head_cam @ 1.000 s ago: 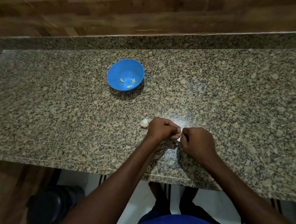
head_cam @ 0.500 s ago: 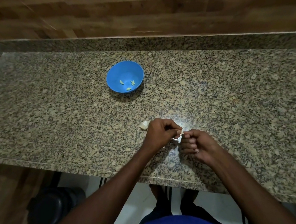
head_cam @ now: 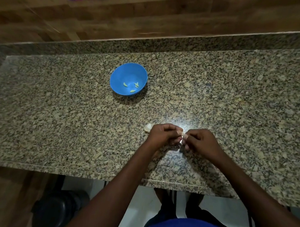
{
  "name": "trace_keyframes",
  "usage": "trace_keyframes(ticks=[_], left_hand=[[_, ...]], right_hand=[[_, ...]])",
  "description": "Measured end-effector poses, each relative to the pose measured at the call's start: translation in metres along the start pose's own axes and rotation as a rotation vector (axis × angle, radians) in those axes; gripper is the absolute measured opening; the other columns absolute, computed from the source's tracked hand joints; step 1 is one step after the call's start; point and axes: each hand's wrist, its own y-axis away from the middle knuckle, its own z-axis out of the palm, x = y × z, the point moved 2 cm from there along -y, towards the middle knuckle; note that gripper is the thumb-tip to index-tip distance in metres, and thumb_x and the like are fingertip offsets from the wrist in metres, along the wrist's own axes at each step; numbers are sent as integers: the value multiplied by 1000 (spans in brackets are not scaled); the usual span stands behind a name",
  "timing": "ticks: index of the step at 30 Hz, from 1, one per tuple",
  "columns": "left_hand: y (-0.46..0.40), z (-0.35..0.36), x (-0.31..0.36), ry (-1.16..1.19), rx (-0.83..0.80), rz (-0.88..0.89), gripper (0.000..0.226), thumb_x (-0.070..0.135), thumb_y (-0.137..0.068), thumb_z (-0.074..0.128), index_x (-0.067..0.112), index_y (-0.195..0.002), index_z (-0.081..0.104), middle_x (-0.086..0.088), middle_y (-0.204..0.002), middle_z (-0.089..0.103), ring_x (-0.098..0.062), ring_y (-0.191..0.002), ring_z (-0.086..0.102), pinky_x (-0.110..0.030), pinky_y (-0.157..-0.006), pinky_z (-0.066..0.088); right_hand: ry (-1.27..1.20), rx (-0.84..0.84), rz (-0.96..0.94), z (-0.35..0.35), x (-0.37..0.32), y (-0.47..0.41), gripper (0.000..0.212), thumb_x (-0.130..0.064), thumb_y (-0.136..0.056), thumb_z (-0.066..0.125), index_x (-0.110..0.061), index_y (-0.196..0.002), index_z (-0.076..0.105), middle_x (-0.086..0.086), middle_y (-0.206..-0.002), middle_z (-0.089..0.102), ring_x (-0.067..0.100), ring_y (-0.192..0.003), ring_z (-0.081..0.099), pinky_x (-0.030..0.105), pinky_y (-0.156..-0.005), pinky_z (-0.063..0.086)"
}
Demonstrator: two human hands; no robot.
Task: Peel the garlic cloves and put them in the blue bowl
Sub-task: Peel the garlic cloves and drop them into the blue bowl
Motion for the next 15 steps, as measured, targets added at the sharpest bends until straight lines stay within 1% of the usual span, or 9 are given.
trace_keyframes(ticks=[1,3,5,7,8,10,11,13,15], left_hand=[[0,0,0,-61,6,48,11,-3,-89,70,-4,-100,72,-13,-79,73,-17,-66,70,-24,-67,60],[-2,0,-1,-156,21,120,12,-1,-89,71,-2,-101,74,-11,-77,73,-16,-64,68,-29,-71,60],[-4,0,-3,-192,38,163,12,-1,-91,69,-2,-101,75,-9,-75,72,-15,-64,68,-34,-76,59],[-5,-1,-5,-212,60,193,12,0,-92,68,1,-101,77,-12,-77,73,-19,-66,69,-36,-77,59],[-4,-1,-5,-215,64,202,13,2,-92,68,2,-100,77,-15,-80,73,-21,-69,70,-36,-76,59],[-4,-1,-5,-203,50,205,14,2,-93,66,3,-102,78,-23,-94,74,-29,-79,73,-36,-76,61],[-4,-1,-5,-192,33,201,15,2,-94,66,2,-103,77,-24,-100,74,-33,-85,74,-38,-79,62],[-4,0,-5,-167,6,192,16,1,-94,65,1,-106,76,-24,-105,73,-35,-90,74,-42,-87,61],[-5,0,-5,-153,-3,182,18,0,-95,64,2,-108,76,-26,-106,73,-33,-90,73,-46,-92,59]], right_hand=[[-122,-38,83,-1,-1,1,28,-9,-98,58,-7,-75,73,9,-62,70,17,-49,60,22,-49,45],[-146,-55,157,-3,-4,2,26,-4,-96,57,-3,-78,76,9,-65,73,18,-50,65,22,-48,48],[-53,-36,171,-3,-5,1,28,-3,-95,57,-5,-74,76,5,-62,73,12,-48,66,19,-47,47],[102,-23,154,-4,-3,0,30,-10,-94,59,-15,-70,77,-4,-59,72,5,-48,66,20,-51,49],[200,-15,136,-4,-1,-1,30,-14,-92,61,-22,-67,76,-9,-56,70,1,-47,64,21,-53,50],[397,6,115,-4,4,-2,28,-23,-88,65,-29,-62,73,-11,-53,66,3,-48,61,26,-54,50],[474,21,107,-2,4,-3,23,-27,-86,67,-30,-64,73,-8,-55,66,6,-51,61,28,-56,51],[569,27,109,1,0,-2,10,-35,-85,71,-30,-79,76,-5,-66,70,15,-65,67,28,-62,53],[618,33,110,2,-2,-2,14,-38,-88,71,-31,-98,77,-5,-82,76,20,-80,71,28,-69,52]])
